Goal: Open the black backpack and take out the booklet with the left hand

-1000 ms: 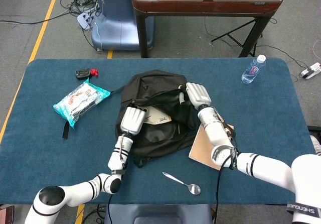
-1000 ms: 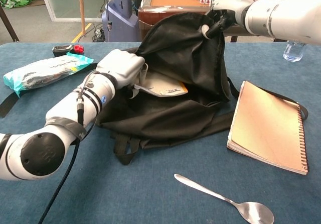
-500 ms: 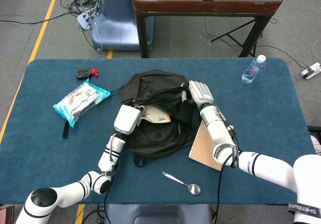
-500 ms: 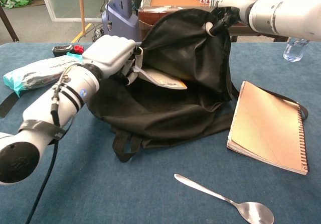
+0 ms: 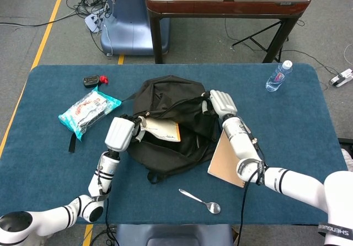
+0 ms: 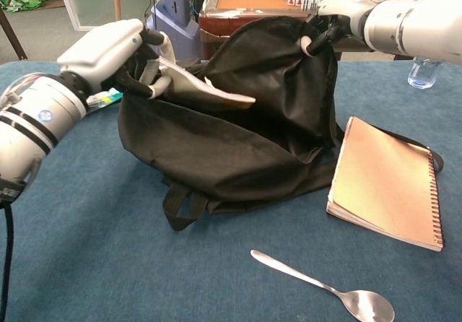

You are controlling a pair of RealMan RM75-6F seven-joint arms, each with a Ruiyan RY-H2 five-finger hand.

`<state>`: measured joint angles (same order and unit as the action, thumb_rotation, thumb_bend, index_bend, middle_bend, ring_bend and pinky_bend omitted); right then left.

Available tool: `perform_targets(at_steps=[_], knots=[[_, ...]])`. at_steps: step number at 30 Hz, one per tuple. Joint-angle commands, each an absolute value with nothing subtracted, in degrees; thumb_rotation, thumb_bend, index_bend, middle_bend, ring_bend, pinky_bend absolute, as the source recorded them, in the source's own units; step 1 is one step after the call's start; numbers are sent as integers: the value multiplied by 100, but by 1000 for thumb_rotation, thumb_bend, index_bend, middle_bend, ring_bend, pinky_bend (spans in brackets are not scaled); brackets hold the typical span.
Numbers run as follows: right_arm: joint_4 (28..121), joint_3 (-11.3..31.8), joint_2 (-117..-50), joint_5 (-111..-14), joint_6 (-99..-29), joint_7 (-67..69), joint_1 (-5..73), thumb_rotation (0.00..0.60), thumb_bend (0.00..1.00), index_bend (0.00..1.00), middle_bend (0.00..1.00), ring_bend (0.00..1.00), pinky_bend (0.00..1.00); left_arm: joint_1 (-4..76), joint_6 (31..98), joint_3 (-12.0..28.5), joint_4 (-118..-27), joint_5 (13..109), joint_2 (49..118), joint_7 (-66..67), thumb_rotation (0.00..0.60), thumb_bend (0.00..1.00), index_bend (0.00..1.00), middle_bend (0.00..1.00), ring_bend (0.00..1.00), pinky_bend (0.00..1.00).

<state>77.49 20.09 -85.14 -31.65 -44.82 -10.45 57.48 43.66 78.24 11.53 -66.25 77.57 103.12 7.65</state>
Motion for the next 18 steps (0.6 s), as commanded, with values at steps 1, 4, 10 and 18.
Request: perform_targets(at_steps=[1, 4, 10, 18], knots=[[7761, 1999, -8512, -3195, -4463, -1017, 5732, 600, 616, 609, 392, 237, 212, 4097, 8116, 1195, -7141, 7936, 9943, 361, 600, 461, 775, 789, 668, 576], [7778, 1972, -8524, -3259, -4438, -984, 5711, 600, 616, 609, 392, 237, 212, 3945, 8248, 1254, -7533, 7985, 9699, 101, 600, 462, 776, 792, 672, 578], [7846, 1883, -8569, -3460, -4379, -929, 5669, 600, 611, 609, 392, 237, 213, 3704, 8296, 1407, -8299, 7905, 9285, -309, 600, 462, 776, 793, 673, 584], [8163, 1714, -8494, -3932, -4298, -859, 5572, 600, 580, 609, 386, 238, 214, 3438, 8565, 1733, -8877, 7883, 8791, -525, 600, 466, 776, 795, 673, 585]])
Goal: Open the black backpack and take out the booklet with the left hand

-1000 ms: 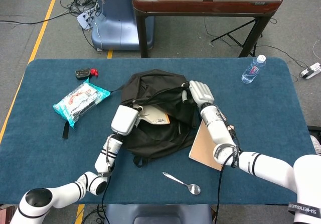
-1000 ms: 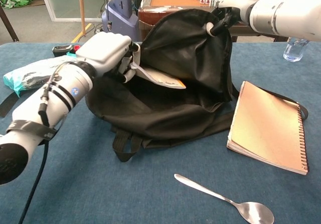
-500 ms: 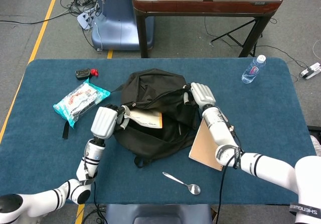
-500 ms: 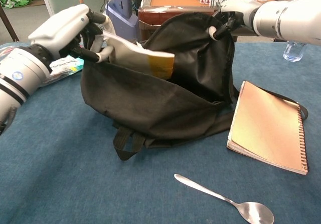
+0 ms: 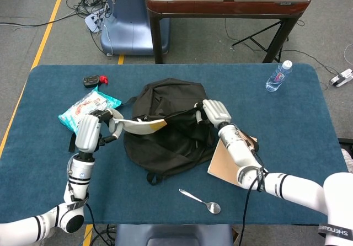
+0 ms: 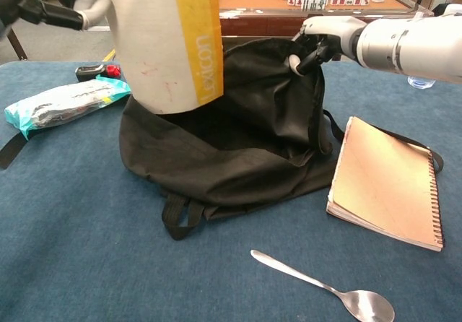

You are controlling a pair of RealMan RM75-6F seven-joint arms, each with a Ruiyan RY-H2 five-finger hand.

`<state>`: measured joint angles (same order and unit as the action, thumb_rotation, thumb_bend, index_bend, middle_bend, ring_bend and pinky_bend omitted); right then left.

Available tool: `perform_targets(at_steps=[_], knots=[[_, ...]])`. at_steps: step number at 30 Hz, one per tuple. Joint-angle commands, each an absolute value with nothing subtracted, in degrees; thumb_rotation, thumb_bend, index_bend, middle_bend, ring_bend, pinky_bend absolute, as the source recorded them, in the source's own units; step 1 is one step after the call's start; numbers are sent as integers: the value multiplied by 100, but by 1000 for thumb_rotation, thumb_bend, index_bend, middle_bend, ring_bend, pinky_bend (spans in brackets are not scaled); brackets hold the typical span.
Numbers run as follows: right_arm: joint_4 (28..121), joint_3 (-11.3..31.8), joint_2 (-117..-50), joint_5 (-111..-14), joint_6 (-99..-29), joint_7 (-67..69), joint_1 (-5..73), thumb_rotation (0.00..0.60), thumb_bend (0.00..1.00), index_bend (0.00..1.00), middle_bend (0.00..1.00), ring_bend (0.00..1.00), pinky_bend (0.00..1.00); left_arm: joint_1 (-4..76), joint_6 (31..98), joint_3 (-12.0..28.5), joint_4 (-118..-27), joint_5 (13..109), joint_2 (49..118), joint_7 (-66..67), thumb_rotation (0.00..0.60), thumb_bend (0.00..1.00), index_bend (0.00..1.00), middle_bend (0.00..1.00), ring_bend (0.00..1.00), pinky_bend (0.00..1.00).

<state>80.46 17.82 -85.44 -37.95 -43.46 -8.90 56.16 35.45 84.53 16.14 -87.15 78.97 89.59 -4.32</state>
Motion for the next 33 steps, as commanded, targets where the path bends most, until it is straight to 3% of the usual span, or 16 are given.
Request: perform_targets(at_steps=[1, 5, 10, 12, 20, 33], knots=[[8220, 1688, -8467, -3991, -4265, -848, 5559, 600, 569, 604, 378, 238, 214, 3399, 8604, 1776, -8943, 7872, 8716, -537, 600, 468, 776, 795, 673, 585], [8545, 1531, -8335, -4390, -4146, -801, 5481, 600, 492, 479, 337, 236, 214, 3219, 8710, 1967, -9228, 7748, 8352, -570, 600, 469, 775, 795, 672, 585], [8991, 1314, -8053, -4763, -3837, -761, 5432, 600, 320, 98, 201, 146, 194, 3054, 8766, 2127, -9380, 7599, 8028, -538, 600, 469, 775, 795, 673, 585], [9188, 1250, -7934, -4940, -3784, -724, 5392, 600, 274, 21, 154, 116, 174, 3009, 8761, 2175, -9393, 7538, 7943, -528, 600, 469, 775, 795, 672, 585], [9868, 1158, -7433, -5744, -3968, -366, 5046, 600, 239, 0, 82, 77, 156, 3052, 8682, 2219, -9084, 7475, 7976, -248, 600, 469, 776, 796, 672, 585], [10487, 1284, -6304, -6354, -4555, 337, 4411, 600, 239, 0, 106, 77, 156, 3854, 8412, 2281, -7508, 7514, 9208, 509, 600, 475, 779, 798, 673, 585]])
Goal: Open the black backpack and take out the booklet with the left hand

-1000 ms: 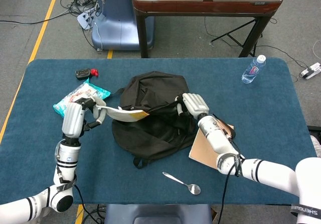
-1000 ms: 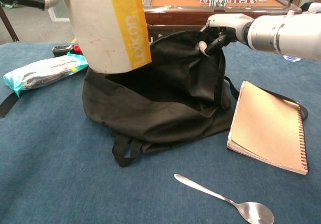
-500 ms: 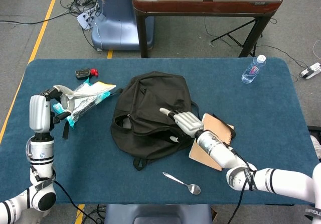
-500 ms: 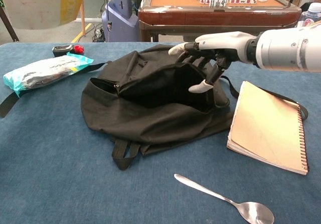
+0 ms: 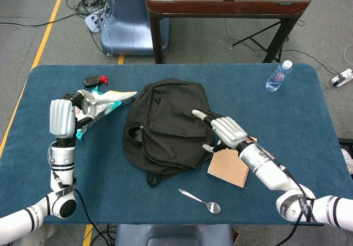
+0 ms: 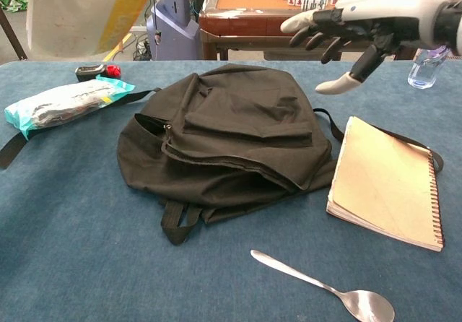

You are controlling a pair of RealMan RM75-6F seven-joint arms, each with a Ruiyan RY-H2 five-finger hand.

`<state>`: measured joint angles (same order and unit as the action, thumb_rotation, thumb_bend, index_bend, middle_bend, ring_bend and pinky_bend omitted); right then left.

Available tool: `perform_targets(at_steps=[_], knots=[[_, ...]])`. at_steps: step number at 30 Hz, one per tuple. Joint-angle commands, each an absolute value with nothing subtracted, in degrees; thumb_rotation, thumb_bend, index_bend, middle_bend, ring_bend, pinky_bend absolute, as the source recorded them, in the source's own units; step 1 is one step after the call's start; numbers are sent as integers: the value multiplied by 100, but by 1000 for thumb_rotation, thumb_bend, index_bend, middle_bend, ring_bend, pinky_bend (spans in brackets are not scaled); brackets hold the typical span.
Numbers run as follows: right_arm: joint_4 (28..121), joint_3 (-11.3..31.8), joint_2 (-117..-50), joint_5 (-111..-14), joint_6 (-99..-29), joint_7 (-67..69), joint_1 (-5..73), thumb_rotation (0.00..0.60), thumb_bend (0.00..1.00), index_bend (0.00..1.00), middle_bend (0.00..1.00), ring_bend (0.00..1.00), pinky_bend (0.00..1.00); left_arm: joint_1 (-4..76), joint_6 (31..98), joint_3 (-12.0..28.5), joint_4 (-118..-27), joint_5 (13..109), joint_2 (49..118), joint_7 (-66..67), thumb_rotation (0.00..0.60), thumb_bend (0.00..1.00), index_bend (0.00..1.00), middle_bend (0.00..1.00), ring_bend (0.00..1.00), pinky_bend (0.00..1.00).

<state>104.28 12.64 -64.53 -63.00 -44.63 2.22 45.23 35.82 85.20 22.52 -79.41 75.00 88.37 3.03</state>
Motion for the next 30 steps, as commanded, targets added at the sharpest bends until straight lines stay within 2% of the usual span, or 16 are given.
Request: perform_targets(at_steps=[1, 8, 13, 15, 17, 19, 21, 22, 25, 28, 29, 30], knots=[[10485, 1282, -6253, -6356, -4576, 364, 4379, 600, 240, 0, 107, 77, 156, 3912, 8357, 2266, -7410, 7509, 9293, 544, 600, 474, 779, 798, 673, 586], [10352, 1218, -6046, -6321, -4705, 389, 4204, 600, 240, 0, 115, 77, 156, 4182, 7943, 1906, -6804, 7565, 9888, 886, 600, 474, 778, 798, 673, 585], [10248, 1166, -5979, -6246, -4743, 397, 4104, 600, 240, 0, 121, 77, 156, 4139, 7361, 1448, -7190, 7505, 9775, 1412, 600, 474, 744, 776, 657, 584], [10207, 1150, -5962, -6219, -4736, 406, 4077, 600, 239, 0, 122, 77, 156, 4094, 6993, 1334, -7685, 7269, 9526, 1716, 600, 472, 683, 709, 632, 565], [10165, 1137, -5961, -6203, -4733, 418, 4052, 600, 239, 0, 122, 77, 156, 4066, 6668, 1285, -8245, 6945, 9204, 2109, 600, 433, 563, 632, 566, 517], [10133, 1128, -5954, -6199, -4734, 423, 4032, 600, 240, 0, 122, 77, 156, 4057, 6453, 1282, -8737, 6642, 8906, 2435, 533, 332, 424, 543, 480, 459], [10104, 1113, -5937, -6197, -4733, 431, 4004, 600, 240, 0, 123, 77, 156, 4047, 6335, 1291, -9216, 6392, 8602, 2700, 389, 263, 315, 440, 403, 403], [10092, 1105, -5927, -6196, -4731, 434, 3990, 600, 240, 0, 124, 77, 156, 4039, 6311, 1284, -9381, 6316, 8486, 2788, 339, 253, 274, 402, 372, 377], [10040, 1062, -5891, -6188, -4723, 439, 3935, 600, 239, 0, 125, 77, 156, 3994, 6297, 1245, -9824, 6113, 8153, 3021, 292, 242, 174, 315, 301, 316], [10013, 1024, -5852, -6205, -4755, 487, 3848, 600, 240, 0, 129, 77, 156, 3900, 6414, 1213, -10069, 6036, 7924, 3066, 298, 241, 144, 290, 277, 294], [10011, 1005, -5831, -6233, -4795, 501, 3799, 600, 242, 0, 133, 77, 156, 3833, 6527, 1203, -10103, 6053, 7875, 3031, 332, 241, 144, 290, 276, 293], [10016, 986, -5811, -6264, -4836, 503, 3757, 600, 243, 0, 136, 77, 156, 3776, 6626, 1191, -10108, 6082, 7844, 3002, 438, 241, 146, 290, 276, 292]])
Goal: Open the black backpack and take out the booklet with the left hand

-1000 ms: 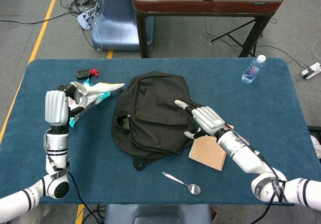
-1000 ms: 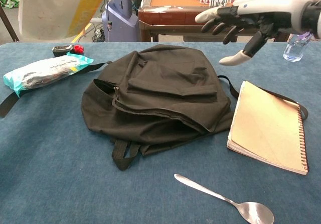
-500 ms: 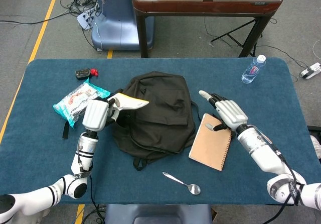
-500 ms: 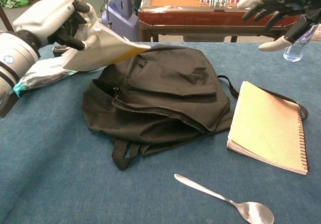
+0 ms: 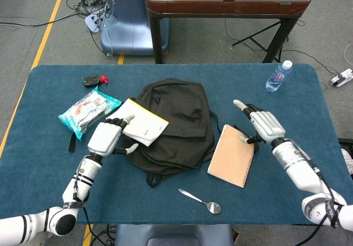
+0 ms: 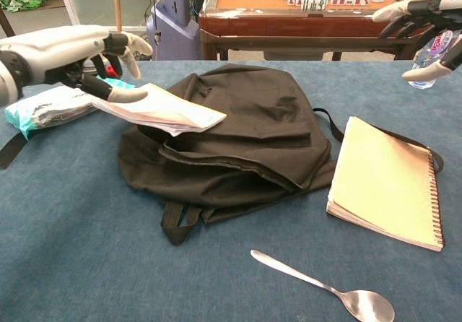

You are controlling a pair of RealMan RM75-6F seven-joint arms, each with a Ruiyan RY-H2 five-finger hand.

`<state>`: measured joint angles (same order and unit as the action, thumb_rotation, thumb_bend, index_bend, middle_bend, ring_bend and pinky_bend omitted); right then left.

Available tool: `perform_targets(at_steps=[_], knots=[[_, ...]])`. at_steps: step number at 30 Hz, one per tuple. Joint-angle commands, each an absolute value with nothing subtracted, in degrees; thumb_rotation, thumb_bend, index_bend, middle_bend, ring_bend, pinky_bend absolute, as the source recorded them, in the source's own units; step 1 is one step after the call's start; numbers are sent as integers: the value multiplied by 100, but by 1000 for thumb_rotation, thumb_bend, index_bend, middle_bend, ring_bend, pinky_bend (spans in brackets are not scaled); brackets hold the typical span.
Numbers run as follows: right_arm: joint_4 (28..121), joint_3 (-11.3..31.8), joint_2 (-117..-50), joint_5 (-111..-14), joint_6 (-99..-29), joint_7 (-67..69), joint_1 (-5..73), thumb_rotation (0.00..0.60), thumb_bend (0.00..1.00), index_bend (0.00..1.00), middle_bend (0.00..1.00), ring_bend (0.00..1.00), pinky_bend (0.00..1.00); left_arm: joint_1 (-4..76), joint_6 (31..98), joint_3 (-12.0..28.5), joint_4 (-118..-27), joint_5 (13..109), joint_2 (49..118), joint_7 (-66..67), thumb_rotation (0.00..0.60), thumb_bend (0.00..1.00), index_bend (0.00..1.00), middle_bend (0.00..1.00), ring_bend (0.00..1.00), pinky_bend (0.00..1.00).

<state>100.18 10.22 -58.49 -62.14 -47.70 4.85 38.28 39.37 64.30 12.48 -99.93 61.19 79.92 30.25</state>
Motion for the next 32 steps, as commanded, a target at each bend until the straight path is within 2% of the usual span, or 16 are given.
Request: perform_targets(at_steps=[1, 2, 3, 6, 11, 17, 26, 32], knots=[[10025, 964, -5788, -6298, -4887, 499, 3709, 600, 246, 0, 144, 77, 156, 3711, 6735, 1173, -10102, 6113, 7812, 2980, 529, 241, 151, 290, 277, 292], [10036, 938, -5761, -6336, -4972, 495, 3638, 600, 251, 0, 150, 77, 155, 3620, 6879, 1149, -10085, 6153, 7772, 2940, 586, 241, 157, 290, 278, 292], [10042, 920, -5747, -6366, -5052, 492, 3578, 600, 263, 0, 161, 79, 155, 3551, 6974, 1129, -10070, 6182, 7735, 2901, 600, 241, 164, 290, 278, 292], [10036, 844, -5728, -6493, -5356, 522, 3339, 600, 317, 7, 202, 105, 156, 3312, 7229, 1048, -10033, 6201, 7551, 2811, 600, 241, 196, 290, 280, 292], [9972, 675, -5797, -6823, -6094, 485, 2844, 600, 380, 137, 292, 194, 220, 2883, 7617, 942, -9992, 6137, 7230, 2604, 600, 241, 232, 290, 281, 292], [9853, 372, -5919, -7189, -7048, 409, 2103, 600, 391, 243, 352, 262, 273, 2274, 8150, 674, -10059, 6145, 6866, 2535, 600, 241, 257, 290, 283, 292], [9798, 176, -6010, -7389, -8178, 403, 1173, 600, 392, 284, 375, 287, 302, 1492, 8966, 313, -10175, 6451, 6720, 2521, 600, 240, 270, 290, 283, 292], [9786, 105, -6089, -7413, -8544, 412, 758, 600, 392, 297, 383, 295, 302, 1157, 9335, 108, -10298, 6934, 6743, 2487, 600, 241, 274, 290, 283, 292]])
